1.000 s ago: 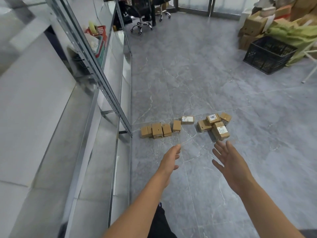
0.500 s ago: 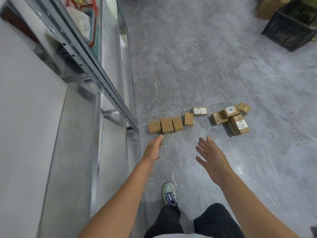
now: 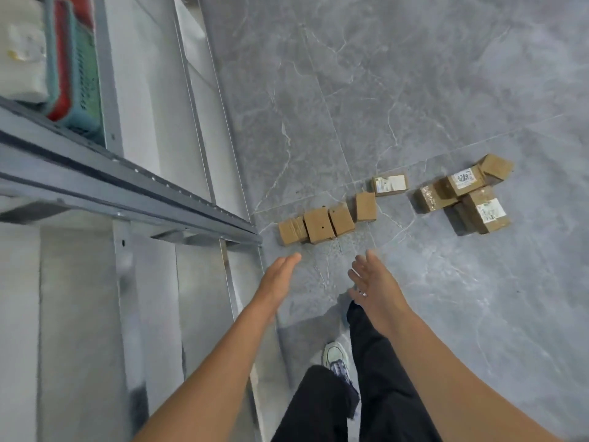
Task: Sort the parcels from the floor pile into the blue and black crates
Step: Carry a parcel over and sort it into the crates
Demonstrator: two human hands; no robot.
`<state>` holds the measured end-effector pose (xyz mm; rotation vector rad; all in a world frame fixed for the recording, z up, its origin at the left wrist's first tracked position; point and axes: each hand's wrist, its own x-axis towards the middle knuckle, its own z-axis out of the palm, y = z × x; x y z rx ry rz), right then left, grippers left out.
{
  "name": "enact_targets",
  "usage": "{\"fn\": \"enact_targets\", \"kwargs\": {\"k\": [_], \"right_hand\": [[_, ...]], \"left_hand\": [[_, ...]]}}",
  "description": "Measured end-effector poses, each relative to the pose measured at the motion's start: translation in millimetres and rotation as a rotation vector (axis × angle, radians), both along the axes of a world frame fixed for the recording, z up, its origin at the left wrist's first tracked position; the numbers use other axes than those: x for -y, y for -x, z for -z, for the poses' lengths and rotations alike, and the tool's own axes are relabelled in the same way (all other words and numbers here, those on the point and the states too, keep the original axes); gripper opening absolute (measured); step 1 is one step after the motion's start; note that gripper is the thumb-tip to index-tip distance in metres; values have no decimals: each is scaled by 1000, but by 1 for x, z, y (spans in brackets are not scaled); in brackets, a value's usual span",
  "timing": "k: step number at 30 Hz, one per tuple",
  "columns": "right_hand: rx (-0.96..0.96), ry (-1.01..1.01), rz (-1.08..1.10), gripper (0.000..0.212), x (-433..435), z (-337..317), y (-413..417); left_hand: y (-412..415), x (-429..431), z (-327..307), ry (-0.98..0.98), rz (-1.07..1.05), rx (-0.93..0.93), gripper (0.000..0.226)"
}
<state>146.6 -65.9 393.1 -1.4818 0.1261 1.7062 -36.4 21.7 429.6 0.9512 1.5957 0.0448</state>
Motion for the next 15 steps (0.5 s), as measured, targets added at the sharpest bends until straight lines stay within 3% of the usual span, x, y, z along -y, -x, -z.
{"fn": "enact_targets", "kwargs": {"k": [7,15], "right_hand": [[-76,121,77,71,-81,90,-15],[-67,272,189,74,-143,244,3]], "left_hand": [[-48,-112,84,30,192,-60,49],[-86,-233,252,61,349,-93,22]]}}
